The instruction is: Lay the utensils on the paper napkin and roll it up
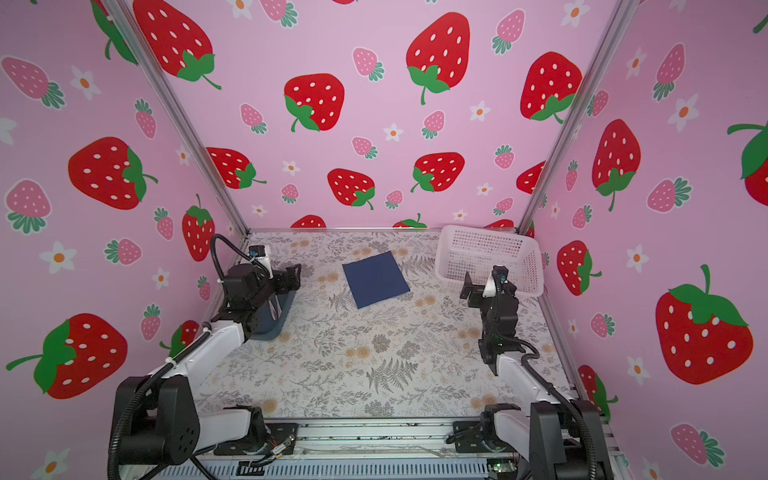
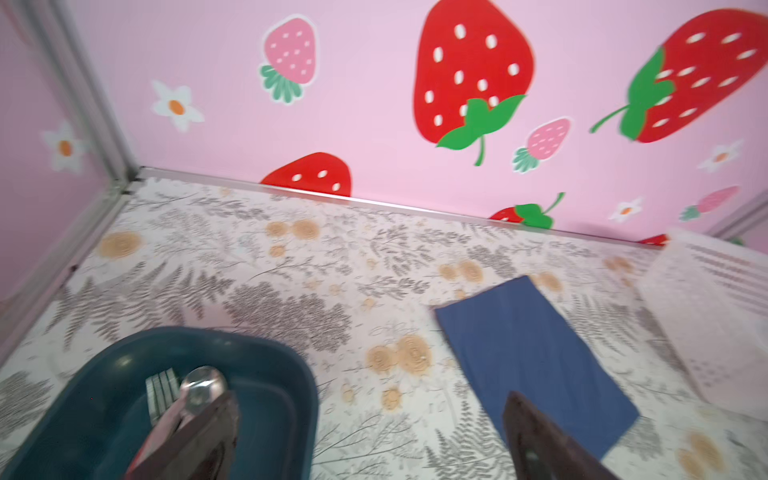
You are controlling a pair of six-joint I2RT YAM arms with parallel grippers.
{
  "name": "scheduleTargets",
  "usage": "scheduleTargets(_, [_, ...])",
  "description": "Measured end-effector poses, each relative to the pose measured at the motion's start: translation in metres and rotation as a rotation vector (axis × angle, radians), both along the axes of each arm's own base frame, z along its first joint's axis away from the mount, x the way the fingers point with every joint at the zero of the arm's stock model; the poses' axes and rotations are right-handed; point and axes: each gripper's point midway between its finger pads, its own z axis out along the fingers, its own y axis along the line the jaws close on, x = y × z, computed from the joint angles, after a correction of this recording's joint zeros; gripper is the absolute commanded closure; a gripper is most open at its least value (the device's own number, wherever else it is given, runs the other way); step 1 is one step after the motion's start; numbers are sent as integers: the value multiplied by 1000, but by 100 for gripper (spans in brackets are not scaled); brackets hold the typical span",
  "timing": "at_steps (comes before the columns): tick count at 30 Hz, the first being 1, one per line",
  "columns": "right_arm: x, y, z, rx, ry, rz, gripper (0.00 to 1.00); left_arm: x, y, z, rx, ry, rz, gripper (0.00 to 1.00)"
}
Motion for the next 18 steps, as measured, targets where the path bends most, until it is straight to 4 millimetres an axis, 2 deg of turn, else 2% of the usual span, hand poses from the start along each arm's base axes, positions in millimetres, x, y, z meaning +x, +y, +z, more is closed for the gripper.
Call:
scheduleTargets(3, [6, 35, 2, 100, 50, 179, 0, 11, -21, -2, -99, 65, -92, 11])
scheduleTargets(7, [20, 89, -8, 194, 192, 395, 0, 22, -55, -24, -213, 204, -182, 14])
scheduleTargets(9, [22, 120, -16, 197, 258, 481, 0, 26, -80, -39, -243, 276, -229, 18])
scheduleTargets(12, [14, 163, -27, 180, 331, 580, 0, 35, -123, -58, -266, 375, -304, 21])
scheduleTargets(16, [-3, 200, -38, 137, 394, 661, 0, 51, -172, -77, -264, 477, -378, 24])
scheduleTargets(18, [-8, 205, -41, 121, 409, 669, 0, 58, -193, -85, -252, 522, -402, 26])
